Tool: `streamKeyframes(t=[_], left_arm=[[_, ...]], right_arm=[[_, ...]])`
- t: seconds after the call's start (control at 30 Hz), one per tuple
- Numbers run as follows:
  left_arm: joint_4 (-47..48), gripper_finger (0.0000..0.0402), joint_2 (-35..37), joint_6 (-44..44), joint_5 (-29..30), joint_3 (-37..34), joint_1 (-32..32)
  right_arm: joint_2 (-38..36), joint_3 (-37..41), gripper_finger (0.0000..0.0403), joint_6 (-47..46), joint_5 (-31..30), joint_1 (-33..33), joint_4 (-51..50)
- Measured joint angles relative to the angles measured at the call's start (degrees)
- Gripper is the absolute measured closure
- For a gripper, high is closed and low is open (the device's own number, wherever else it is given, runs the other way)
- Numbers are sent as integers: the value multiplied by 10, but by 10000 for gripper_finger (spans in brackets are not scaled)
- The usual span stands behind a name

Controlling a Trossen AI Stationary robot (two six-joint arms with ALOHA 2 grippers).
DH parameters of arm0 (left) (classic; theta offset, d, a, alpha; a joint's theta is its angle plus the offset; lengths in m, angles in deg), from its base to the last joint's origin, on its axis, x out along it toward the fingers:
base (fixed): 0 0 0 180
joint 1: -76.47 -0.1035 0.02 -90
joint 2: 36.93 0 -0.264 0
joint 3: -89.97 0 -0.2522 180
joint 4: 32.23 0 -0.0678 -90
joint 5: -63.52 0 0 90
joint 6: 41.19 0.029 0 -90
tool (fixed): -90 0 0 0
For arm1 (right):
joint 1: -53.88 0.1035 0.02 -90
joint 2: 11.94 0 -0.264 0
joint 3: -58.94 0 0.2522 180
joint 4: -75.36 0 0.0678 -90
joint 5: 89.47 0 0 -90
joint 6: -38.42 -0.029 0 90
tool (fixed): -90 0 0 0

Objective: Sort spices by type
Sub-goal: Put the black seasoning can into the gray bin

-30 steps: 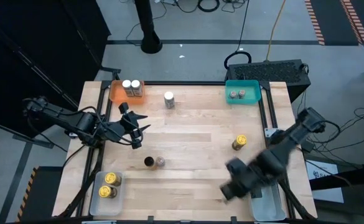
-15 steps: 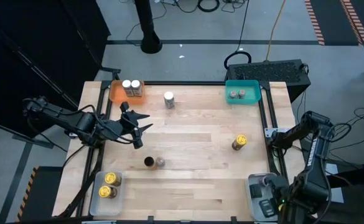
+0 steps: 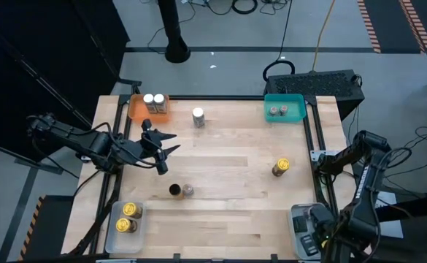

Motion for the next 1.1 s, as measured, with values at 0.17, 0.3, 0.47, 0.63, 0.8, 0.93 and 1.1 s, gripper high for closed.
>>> streamKeyframes(t=[0.17, 0.3, 0.47, 0.63, 0.8, 0.93, 1.1], left_arm=[[0, 226, 0, 0, 0, 0, 0], [1, 227, 0, 0, 0, 0, 0], [2, 226, 0, 0, 0, 0, 0], [2, 226, 0, 4, 0, 0, 0], [2, 226, 0, 3, 0, 0, 0], [2, 226, 0, 3, 0, 0, 0], [2, 226, 0, 3, 0, 0, 0]], right_arm=[[0, 33, 298, -17, -3, 0, 47], [0, 50, 298, -20, -6, 0, 75], [0, 79, 298, -16, -9, 0, 121], [15, 90, 298, 2, -18, -1, 132], [34, 89, 298, 15, -22, -1, 125], [40, 89, 298, 10, -23, -2, 124], [41, 89, 295, -1, -34, -7, 115]])
